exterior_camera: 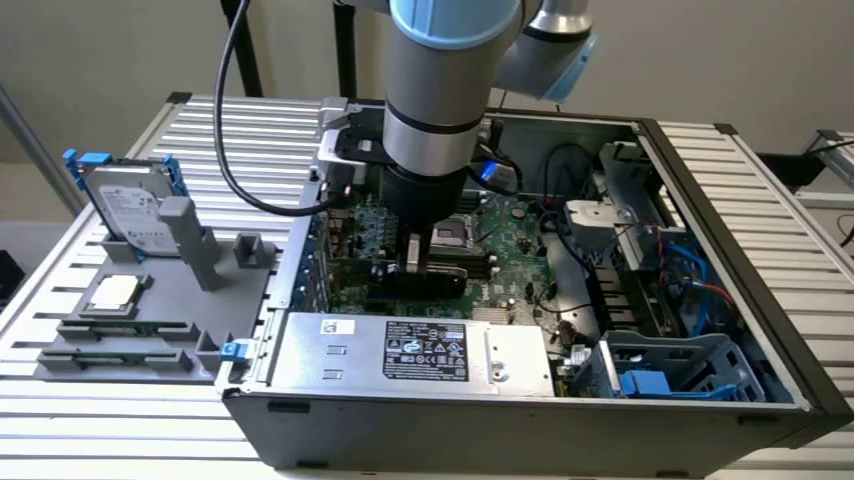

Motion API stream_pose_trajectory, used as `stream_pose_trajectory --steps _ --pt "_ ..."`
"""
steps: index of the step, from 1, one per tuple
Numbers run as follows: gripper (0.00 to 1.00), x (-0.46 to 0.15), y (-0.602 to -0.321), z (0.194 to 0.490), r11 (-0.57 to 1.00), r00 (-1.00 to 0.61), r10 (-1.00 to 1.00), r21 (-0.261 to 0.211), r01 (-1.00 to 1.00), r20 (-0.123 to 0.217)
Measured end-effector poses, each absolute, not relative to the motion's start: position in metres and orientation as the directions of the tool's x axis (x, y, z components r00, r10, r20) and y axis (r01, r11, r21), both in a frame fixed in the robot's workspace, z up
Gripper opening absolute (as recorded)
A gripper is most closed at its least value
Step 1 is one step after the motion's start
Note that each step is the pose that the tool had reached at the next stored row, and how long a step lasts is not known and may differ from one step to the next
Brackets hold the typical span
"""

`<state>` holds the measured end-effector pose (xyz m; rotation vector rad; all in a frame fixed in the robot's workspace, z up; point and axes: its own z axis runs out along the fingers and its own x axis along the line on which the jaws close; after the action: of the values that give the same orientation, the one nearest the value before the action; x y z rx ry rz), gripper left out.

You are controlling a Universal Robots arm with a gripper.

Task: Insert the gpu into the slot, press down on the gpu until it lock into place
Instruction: 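Insert the gpu into the slot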

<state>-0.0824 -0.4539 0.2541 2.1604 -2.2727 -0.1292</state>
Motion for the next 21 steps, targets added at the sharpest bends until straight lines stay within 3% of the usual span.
stream_pose_trajectory --steps 1,4,11,14,21 --pt "0.32 -0.082 -0.454 0.255 0.049 -0.052 -0.997 0.062 -0.997 -0.054" --pt "0.46 -0.082 -0.454 0.26 0.049 -0.052 -0.997 0.062 -0.997 -0.054" --pt "0.46 -0.083 -0.454 0.292 0.049 -0.052 -0.997 0.062 -0.997 -0.054" --pt "0.31 -0.083 -0.454 0.299 0.049 -0.052 -0.997 0.062 -0.997 -0.054" --pt "0.13 -0.083 -0.454 0.299 0.049 -0.052 -0.997 0.062 -0.997 -0.054"
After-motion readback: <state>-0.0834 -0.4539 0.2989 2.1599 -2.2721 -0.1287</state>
